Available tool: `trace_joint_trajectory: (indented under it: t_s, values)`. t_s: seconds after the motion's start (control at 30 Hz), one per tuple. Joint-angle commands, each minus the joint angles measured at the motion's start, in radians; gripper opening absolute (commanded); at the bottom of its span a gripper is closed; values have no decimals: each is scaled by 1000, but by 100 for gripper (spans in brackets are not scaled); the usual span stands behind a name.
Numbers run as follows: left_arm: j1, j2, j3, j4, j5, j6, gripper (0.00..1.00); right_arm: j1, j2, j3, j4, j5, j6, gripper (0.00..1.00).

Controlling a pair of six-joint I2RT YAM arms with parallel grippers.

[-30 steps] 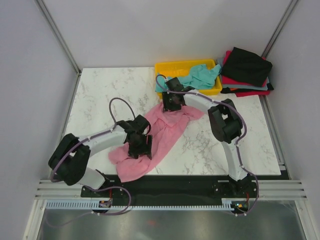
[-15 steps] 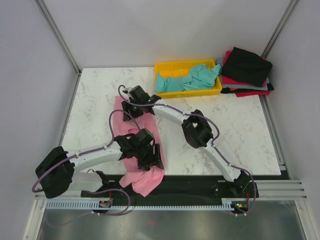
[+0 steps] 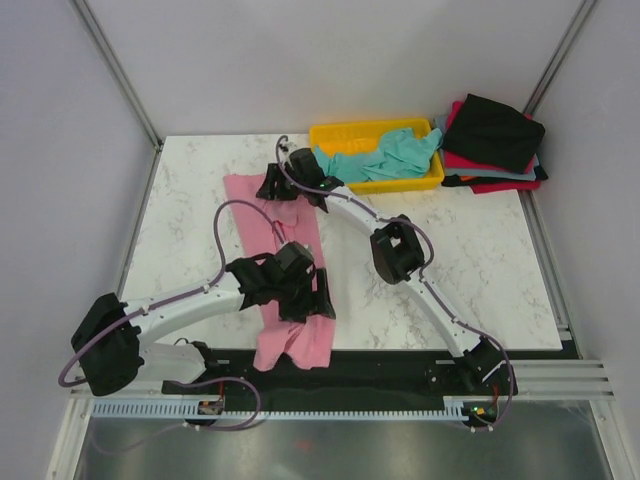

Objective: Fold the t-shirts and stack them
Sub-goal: Fold the tshirt

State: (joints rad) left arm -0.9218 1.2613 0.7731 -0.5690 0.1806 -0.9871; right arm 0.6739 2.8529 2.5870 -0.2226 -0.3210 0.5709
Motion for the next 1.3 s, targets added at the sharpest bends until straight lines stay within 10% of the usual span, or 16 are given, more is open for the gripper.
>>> trace_joint_trajectory:
  t_s: [0.0,0.4,0.73,1.07,1.27]
  values:
    - [-3,-53,209,-144,-207,116,84,-71,114,45,147,94,79,64]
    - [6,-60,318,-278,-424,134,85,-82,88,9,603,315,75,77]
    - [57,-190,316,-420,-553,108,84,-36,-207,-71,622,231,-89,98]
    - [191,-295,118,-333,-532,62,84,-34,-909,-925,316,267,-108,98]
    - [452,-287,-4,-158,-256,165,78,-14,-1234,-1400,137,281,-53,94]
